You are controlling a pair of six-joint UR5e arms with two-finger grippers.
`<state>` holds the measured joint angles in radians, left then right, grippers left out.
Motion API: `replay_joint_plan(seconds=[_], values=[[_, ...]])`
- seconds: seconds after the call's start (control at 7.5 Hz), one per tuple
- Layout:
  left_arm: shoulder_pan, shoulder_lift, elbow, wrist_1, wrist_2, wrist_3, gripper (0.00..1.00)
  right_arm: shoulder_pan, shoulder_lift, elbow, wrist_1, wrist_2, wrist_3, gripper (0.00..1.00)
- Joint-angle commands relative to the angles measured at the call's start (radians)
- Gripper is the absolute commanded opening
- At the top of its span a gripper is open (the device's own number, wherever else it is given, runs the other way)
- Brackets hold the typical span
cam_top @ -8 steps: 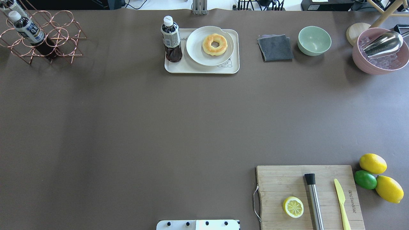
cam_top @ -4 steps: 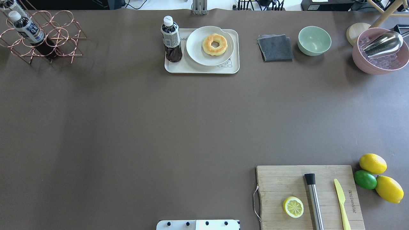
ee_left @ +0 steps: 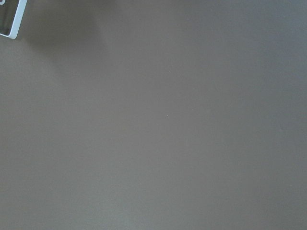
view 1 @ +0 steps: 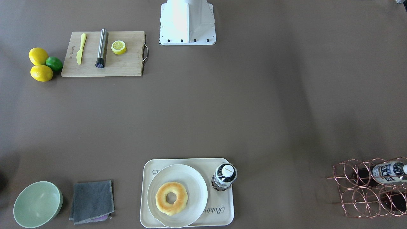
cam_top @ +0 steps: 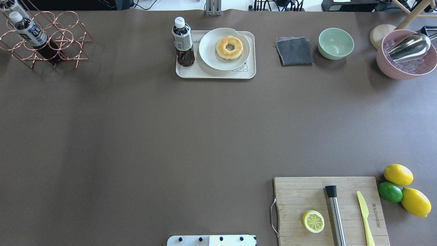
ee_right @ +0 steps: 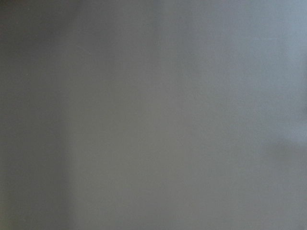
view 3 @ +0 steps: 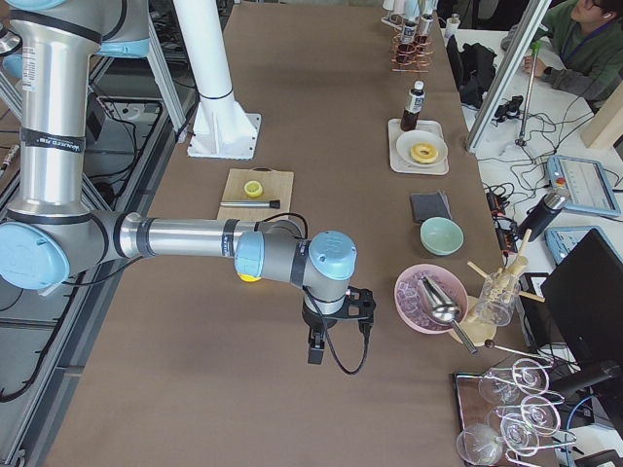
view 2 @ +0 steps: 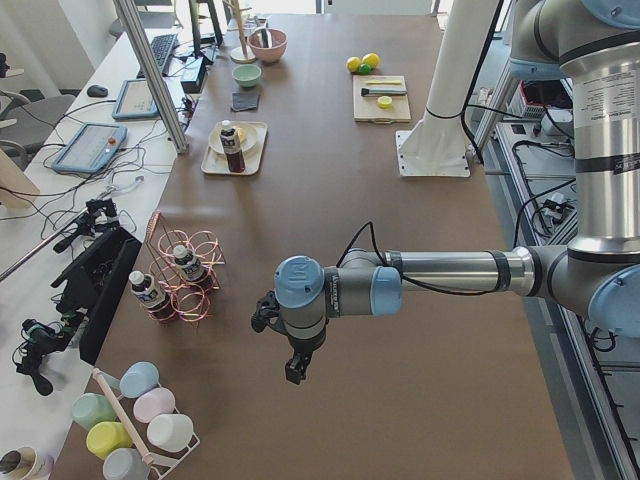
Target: Place donut on tray
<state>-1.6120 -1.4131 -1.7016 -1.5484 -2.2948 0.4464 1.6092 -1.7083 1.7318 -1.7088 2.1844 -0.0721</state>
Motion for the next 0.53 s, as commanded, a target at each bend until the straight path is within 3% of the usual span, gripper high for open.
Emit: replay_joint_plan(seconds=[0.0, 0.4], values=[[-0.016, -0.001, 0.000, -0.001, 0.000, 0.000, 1.00, 0.000, -0.001, 0.000, 0.000, 0.000, 0.000, 1.00], [-0.017, -0.003, 0.007, -0.001, 0.001, -0.001, 1.00, 0.000, -0.001, 0.000, 0.000, 0.000, -0.002, 1.00]])
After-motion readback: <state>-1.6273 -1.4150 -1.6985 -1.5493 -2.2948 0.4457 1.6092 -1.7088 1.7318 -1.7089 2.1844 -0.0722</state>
